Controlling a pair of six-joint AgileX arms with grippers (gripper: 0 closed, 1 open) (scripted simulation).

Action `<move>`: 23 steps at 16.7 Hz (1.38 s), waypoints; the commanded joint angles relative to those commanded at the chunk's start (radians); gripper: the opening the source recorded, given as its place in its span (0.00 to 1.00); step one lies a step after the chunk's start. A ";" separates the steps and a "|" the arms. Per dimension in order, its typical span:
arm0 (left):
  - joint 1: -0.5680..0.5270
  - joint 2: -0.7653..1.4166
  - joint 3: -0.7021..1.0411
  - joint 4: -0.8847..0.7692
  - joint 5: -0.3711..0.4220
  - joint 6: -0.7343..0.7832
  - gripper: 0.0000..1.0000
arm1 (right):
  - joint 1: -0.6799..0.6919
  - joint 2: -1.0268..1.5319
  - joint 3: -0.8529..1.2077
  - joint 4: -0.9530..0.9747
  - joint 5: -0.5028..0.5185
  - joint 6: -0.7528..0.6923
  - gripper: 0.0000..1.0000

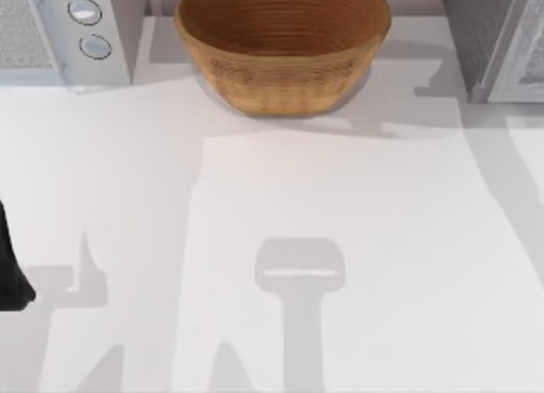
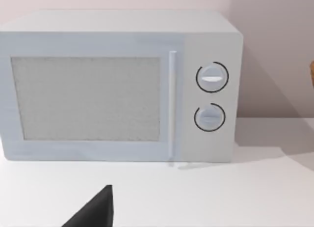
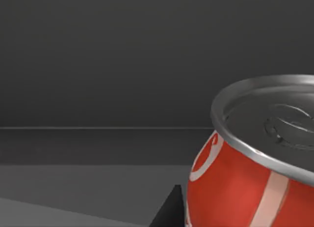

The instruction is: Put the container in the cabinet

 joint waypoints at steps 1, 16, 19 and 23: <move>0.000 0.000 0.000 0.000 0.000 0.000 1.00 | -0.004 -0.003 -0.005 0.002 -0.001 0.002 0.00; 0.000 0.000 0.000 0.000 0.000 0.000 1.00 | -0.071 0.627 0.854 -0.215 -0.055 0.001 0.00; 0.000 0.000 0.000 0.000 0.000 0.000 1.00 | -0.084 0.728 0.986 -0.250 -0.069 0.000 0.00; 0.000 0.000 0.000 0.000 0.000 0.000 1.00 | -0.088 0.761 1.023 -0.260 -0.073 0.000 0.00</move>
